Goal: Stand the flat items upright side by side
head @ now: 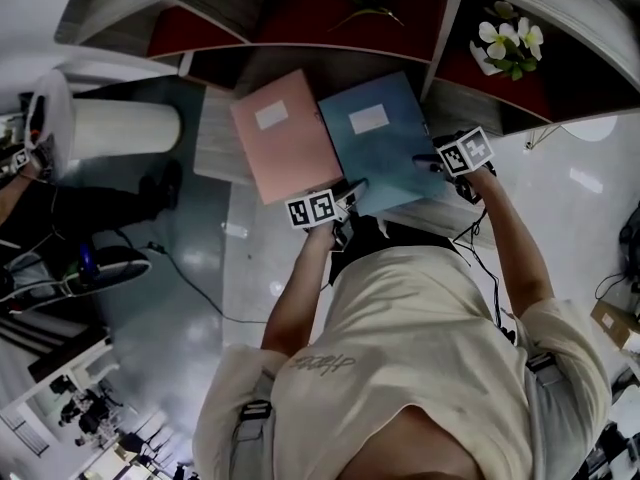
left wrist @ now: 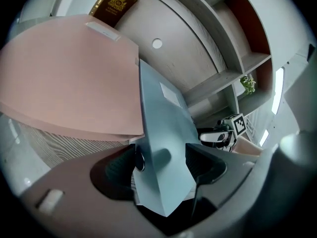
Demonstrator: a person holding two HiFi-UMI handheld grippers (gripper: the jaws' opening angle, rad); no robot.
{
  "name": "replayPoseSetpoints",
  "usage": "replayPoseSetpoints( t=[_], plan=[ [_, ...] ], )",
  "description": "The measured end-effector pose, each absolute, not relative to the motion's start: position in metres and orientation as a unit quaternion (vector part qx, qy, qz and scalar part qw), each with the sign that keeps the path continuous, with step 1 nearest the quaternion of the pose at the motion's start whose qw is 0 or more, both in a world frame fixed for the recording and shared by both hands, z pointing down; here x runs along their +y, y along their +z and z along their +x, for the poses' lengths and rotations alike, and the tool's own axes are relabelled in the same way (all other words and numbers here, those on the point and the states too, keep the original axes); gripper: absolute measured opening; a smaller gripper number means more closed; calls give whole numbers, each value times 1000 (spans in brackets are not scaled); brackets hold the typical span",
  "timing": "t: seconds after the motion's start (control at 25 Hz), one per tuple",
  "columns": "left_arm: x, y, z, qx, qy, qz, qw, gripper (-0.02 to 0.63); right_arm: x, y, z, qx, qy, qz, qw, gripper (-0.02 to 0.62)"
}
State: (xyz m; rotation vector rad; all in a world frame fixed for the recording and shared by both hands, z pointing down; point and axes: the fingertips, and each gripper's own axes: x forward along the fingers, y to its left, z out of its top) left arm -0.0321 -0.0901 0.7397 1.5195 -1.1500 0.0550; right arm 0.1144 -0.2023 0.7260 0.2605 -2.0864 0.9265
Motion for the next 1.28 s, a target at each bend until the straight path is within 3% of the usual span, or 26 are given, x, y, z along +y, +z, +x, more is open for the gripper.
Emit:
replayPoseSetpoints(
  t=[0.28,0.72,1.28],
  plan=[
    [-95,750,-31,-492,41,647,581,345,-205,747,107,-813,373,68,442,380],
    [-77,745,-24,-487,96,673,548,302,-186,738,115,-835,366,68,404,356],
    [-61,696,-19,-505,184,735,414,280,-169,698,118,-906,213,76,358,345]
  ],
)
